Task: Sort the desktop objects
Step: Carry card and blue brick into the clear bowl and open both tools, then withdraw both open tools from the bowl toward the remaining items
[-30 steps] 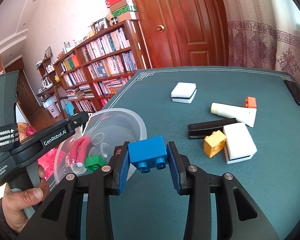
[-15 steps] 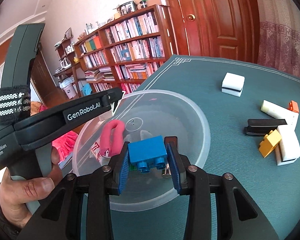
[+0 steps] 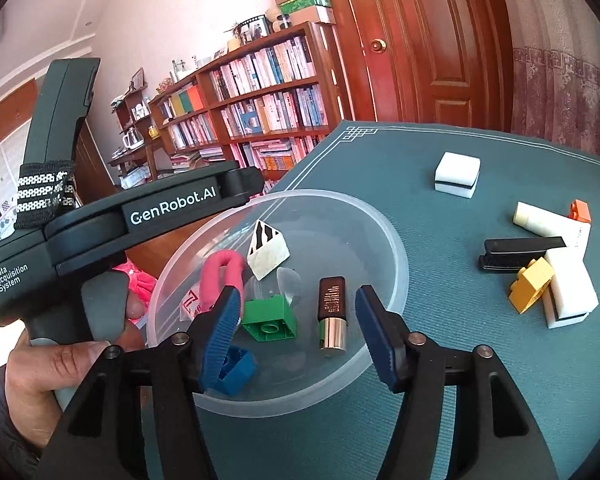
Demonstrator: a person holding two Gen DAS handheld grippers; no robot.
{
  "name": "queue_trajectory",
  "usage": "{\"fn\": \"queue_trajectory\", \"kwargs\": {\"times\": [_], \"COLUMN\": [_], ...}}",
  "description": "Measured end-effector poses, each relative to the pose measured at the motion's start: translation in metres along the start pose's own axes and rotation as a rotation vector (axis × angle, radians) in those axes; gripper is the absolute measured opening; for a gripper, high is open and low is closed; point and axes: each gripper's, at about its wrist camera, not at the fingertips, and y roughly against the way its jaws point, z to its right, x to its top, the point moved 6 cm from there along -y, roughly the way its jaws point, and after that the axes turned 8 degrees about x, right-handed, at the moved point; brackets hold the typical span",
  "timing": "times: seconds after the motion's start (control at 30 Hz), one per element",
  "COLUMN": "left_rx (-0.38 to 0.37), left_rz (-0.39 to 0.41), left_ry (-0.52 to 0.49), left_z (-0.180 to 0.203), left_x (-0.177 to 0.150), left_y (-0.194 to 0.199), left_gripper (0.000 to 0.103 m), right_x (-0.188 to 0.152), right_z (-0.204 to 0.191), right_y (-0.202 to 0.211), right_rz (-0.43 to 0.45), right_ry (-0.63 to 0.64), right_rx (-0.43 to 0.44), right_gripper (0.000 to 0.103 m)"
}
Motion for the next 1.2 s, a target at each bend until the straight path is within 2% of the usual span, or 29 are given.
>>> {"fn": "queue_trajectory", "kwargs": {"times": [0.27, 0.63, 1.0, 1.2], "left_rx": [-0.004, -0.026, -0.044, -0.057], "left_rz": [-0.016, 0.001, -0.003, -0.017], "left_ry": [-0.018, -0.067, -0.129, -0.168], "left_z": [0.016, 0.05, 0.084, 0.1], "left_x": [-0.004, -0.007, -0.013, -0.019], "left_y": [0.002, 0.013, 0.018, 0.019], "left_gripper": [0.087, 0.102, 0.102, 0.102], "right_x": [0.001, -0.005, -0.008, -0.01], "right_z": [0.03, 0.095, 0.156, 0.188], "right_y": [0.021, 0.059, 0.09, 0.09], "right_rz": [0.048, 0.094, 0.122, 0.097], "right_ry": [-0.05, -0.167, -0.251, -0.293], "right_rx": [-0.077, -0.211, -0.323, -0.335], "right_gripper": [0.063, 0.063, 0.063, 0.063]}}
